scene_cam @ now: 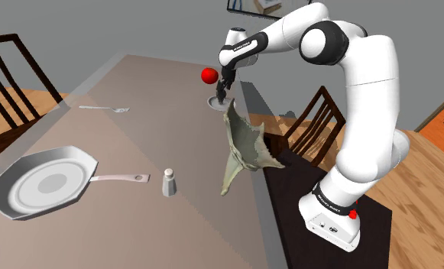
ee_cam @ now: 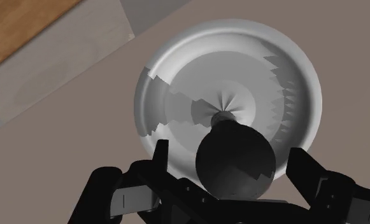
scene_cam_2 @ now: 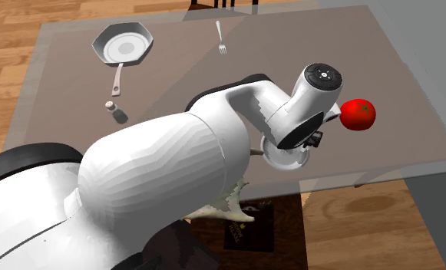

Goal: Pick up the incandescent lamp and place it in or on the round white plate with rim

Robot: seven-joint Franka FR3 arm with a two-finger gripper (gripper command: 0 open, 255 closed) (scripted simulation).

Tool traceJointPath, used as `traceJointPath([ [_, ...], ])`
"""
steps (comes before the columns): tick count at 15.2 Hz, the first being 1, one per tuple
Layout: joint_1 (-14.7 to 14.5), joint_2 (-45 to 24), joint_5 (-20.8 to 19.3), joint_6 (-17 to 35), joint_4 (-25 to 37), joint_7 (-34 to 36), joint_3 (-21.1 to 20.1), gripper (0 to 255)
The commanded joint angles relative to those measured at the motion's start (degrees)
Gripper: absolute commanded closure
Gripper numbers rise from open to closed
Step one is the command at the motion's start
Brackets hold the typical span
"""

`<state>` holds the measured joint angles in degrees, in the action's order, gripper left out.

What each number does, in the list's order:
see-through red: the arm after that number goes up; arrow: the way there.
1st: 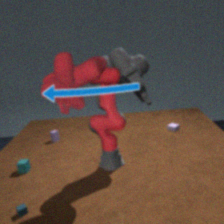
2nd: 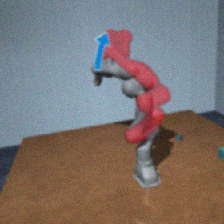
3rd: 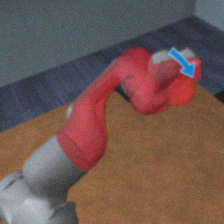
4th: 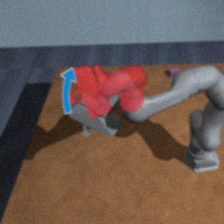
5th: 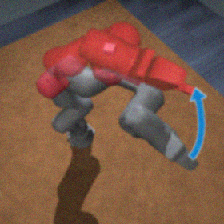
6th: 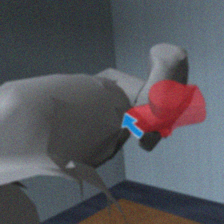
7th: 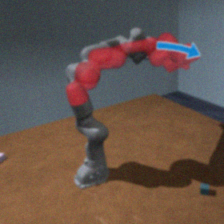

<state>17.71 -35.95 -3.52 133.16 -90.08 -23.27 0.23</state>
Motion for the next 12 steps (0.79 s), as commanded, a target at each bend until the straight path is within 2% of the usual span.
traceJointPath([
  [1,0.0,0.0,0.0,0.0,0.0,0.0,0.0,0],
  [6,-0.1,4.7,0.1,-4.6,-0.1,-0.1,-0.1,0],
  [12,-0.1,4.7,0.1,-4.6,-0.1,-0.1,-0.1,0],
])
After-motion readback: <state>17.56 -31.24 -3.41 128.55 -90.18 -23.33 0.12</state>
